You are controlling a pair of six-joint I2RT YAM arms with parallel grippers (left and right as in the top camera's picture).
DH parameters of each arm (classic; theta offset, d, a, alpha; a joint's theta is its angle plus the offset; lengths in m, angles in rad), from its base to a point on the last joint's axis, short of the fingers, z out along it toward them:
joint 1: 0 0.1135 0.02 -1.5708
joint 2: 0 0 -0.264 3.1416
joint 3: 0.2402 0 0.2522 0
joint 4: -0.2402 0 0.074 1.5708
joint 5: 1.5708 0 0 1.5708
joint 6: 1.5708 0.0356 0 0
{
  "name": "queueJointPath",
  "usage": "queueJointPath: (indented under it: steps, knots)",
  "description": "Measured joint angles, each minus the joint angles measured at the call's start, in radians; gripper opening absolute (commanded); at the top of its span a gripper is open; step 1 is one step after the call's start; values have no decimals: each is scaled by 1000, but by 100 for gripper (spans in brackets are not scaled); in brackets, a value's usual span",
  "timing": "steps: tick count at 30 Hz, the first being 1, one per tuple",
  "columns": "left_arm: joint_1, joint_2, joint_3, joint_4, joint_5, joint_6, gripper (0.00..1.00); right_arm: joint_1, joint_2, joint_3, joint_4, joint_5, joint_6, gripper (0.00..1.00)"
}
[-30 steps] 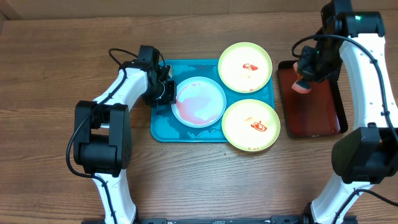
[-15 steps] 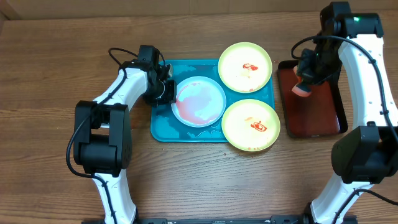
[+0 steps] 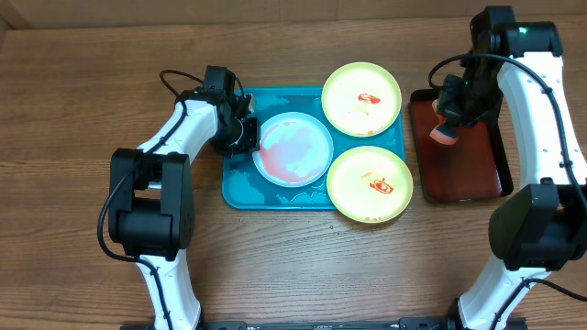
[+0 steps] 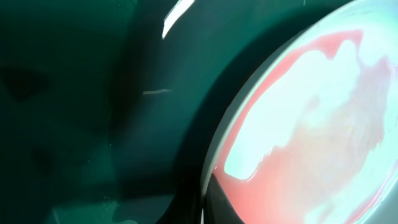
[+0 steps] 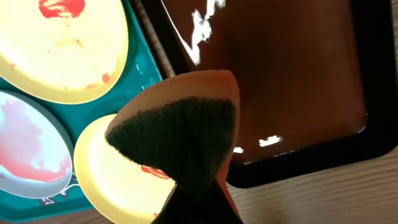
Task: Clean dirty plates on tray and stack at the side
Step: 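Lift the white plate with the left gripper and carry it left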
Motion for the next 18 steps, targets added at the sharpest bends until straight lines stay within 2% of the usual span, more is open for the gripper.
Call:
queueJointPath:
  steps: [5, 11, 18]
  knots:
    - [0, -2, 6, -27, -13, 0, 4, 0, 0, 0, 12, 0, 0, 4]
    - [0, -37, 8, -109, -142, 2, 4, 0, 0, -1, 26, 0, 0, 4]
    - [0, -155, 7, -117, -256, 4, 4, 0, 0, -1, 30, 0, 0, 4]
